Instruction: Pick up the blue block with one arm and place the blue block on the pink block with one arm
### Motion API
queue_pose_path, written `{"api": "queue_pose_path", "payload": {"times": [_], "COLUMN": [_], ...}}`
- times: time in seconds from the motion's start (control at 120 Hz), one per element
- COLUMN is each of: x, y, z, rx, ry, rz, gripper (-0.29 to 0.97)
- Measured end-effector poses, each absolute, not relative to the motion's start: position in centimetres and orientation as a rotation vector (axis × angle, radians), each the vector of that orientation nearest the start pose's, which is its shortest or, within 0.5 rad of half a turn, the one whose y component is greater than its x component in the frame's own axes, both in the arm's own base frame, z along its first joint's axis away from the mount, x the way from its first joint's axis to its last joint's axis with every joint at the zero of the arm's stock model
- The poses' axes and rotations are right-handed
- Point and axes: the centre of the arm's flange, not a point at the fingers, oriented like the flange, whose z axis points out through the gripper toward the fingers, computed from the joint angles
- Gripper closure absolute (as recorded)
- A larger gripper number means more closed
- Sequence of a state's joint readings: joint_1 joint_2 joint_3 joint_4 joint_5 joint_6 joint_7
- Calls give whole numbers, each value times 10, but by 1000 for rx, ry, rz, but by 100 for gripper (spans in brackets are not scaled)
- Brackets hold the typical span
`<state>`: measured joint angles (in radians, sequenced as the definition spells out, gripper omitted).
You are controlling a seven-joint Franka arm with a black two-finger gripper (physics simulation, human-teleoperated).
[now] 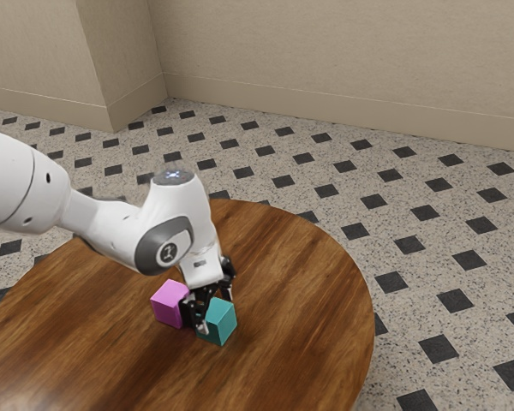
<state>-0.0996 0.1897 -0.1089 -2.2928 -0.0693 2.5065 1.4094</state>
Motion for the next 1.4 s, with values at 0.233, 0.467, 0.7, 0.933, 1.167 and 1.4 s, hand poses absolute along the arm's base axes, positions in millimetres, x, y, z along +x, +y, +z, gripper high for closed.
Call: {"api": "queue_pose_path", "payload": {"times": [0.233, 0.467, 0.7, 0.933, 1.167, 1.4], "x": [520, 522, 521, 504, 496, 505], "y": [-109, -108, -108, -95, -13, -10], "z": [255, 263, 325, 375, 380, 354], "rx": [-2228, -2203, -2145, -2154, -2313, -2290], "ry": [2273, 2276, 2244, 2240, 2109, 2148], "rz": [-82, -119, -223, -204, -145, -113], "gripper": [5, 39, 40, 40, 40, 40]}}
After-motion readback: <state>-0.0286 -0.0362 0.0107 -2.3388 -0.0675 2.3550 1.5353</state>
